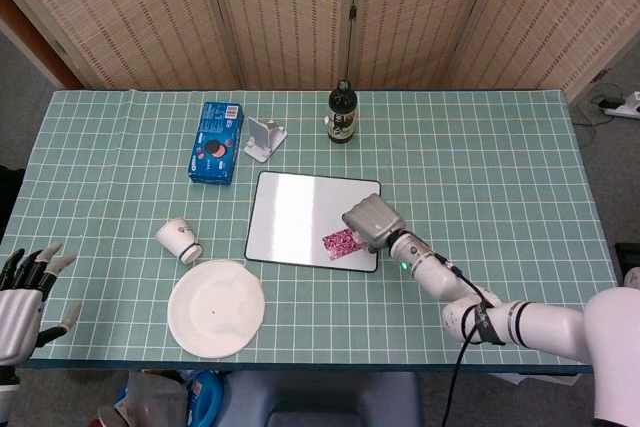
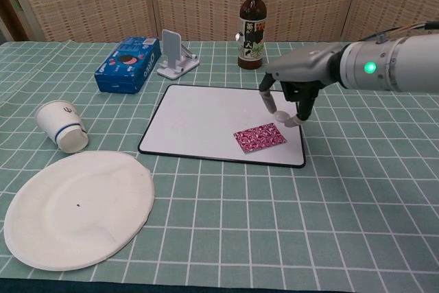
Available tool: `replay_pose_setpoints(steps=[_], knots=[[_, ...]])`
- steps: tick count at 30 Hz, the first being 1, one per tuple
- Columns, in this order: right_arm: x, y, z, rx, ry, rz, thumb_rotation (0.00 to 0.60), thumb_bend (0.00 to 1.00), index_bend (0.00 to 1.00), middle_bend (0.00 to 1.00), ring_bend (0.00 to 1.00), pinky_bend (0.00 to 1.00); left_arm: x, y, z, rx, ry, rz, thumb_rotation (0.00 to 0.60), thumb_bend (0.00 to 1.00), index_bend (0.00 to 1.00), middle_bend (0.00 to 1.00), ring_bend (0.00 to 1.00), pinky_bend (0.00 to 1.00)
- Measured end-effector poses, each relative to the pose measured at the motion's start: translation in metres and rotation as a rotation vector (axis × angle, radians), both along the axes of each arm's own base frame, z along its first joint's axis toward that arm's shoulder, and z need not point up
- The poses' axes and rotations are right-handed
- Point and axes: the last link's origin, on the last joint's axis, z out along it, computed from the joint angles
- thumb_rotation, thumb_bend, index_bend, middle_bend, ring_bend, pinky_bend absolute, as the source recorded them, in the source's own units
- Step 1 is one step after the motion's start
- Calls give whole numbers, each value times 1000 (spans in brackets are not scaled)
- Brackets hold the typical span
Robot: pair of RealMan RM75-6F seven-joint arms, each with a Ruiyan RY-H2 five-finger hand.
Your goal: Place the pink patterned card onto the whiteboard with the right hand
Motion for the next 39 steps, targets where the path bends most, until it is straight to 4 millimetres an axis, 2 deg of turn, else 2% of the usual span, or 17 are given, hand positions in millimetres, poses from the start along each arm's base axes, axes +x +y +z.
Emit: replay_pose_setpoints(steps=[8,15,19,23,27,32,39], knots=[[5,5,-18,16,36,7,600,270,462,972,1000,969,-2,-1,-1,-2,-4,3,600,293,189,103,116,46],[7,-1,-25,3,41,-7,600,270,456,972,1000,969,-4,-1,0,-1,-3,8,600,293,189,103,116,46],[10,-3,-28,6,45,-9,600,270,409,972,1000,969,-5,-1,1,1,-3,13,600,293,189,103,116,46],[12,-3,-30,10,47,-7,600,270,315,972,1000,969,-7,-1,1,1,-3,17,600,293,189,103,116,46],[12,-3,-29,6,44,-7,600,271,284,971,1000,969,-8,-1,1,1,-5,17,600,293,189,103,116,46],[5,-5,-15,-26,6,-32,600,270,284,961,1000,969,-8,-1,1,1,-7,13,600,293,189,103,116,46],[-32,-5,42,-151,-47,-77,600,296,284,885,1000,969,-5,3,0,3,-7,3,600,293,189,103,116,46]])
